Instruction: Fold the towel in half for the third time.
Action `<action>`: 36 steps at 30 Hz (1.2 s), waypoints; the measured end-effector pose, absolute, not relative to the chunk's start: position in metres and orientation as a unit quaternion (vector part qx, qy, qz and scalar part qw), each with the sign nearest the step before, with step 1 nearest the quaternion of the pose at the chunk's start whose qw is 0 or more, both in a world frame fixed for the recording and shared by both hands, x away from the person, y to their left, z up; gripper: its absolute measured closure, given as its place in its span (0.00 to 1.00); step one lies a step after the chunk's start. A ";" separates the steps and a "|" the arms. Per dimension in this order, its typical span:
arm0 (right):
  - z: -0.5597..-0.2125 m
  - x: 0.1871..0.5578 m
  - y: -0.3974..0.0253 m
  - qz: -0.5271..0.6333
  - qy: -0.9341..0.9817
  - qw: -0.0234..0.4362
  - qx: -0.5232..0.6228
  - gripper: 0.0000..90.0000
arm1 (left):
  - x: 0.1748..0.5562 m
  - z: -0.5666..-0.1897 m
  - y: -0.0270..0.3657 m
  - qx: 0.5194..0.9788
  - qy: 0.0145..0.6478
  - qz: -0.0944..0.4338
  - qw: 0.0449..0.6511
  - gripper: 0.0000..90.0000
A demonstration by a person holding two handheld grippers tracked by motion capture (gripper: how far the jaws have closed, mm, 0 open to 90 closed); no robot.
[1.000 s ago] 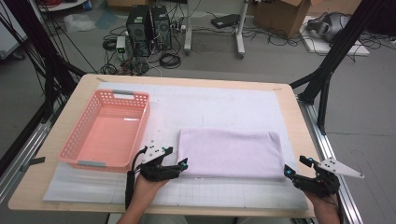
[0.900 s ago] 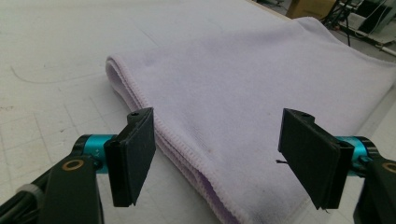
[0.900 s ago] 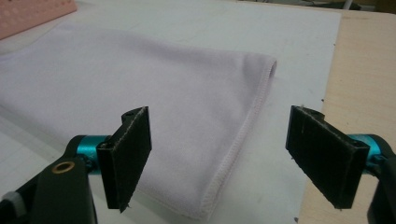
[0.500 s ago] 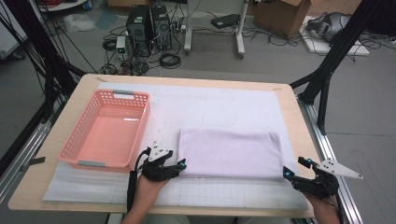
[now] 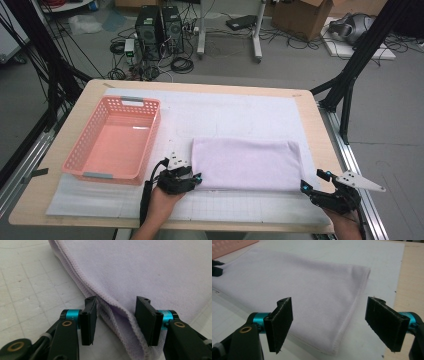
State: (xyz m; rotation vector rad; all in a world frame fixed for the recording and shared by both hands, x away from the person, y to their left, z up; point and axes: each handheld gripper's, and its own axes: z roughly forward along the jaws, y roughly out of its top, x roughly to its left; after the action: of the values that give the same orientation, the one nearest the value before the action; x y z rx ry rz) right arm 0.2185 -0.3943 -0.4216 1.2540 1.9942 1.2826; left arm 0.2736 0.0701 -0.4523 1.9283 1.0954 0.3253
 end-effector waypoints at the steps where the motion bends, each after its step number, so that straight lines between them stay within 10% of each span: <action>1: -0.421 0.220 -0.392 0.464 0.726 0.226 0.454 0.23 | 0.273 -0.452 0.070 0.773 0.444 0.133 0.435 0.63; 13: -0.421 0.253 -0.359 0.457 0.759 0.153 0.439 0.19 | 0.274 -0.453 0.071 0.772 0.438 0.112 0.446 0.85; 36: -0.402 0.341 -0.270 0.458 0.790 0.126 0.387 0.23 | 0.275 -0.454 0.078 0.763 0.440 0.085 0.466 0.90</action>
State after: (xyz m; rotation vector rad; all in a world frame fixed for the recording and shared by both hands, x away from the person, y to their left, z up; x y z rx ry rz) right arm 0.3407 -0.2696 -0.4022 1.1272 2.3014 1.3340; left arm 0.2748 0.0778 -0.4538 1.8741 1.0799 0.2090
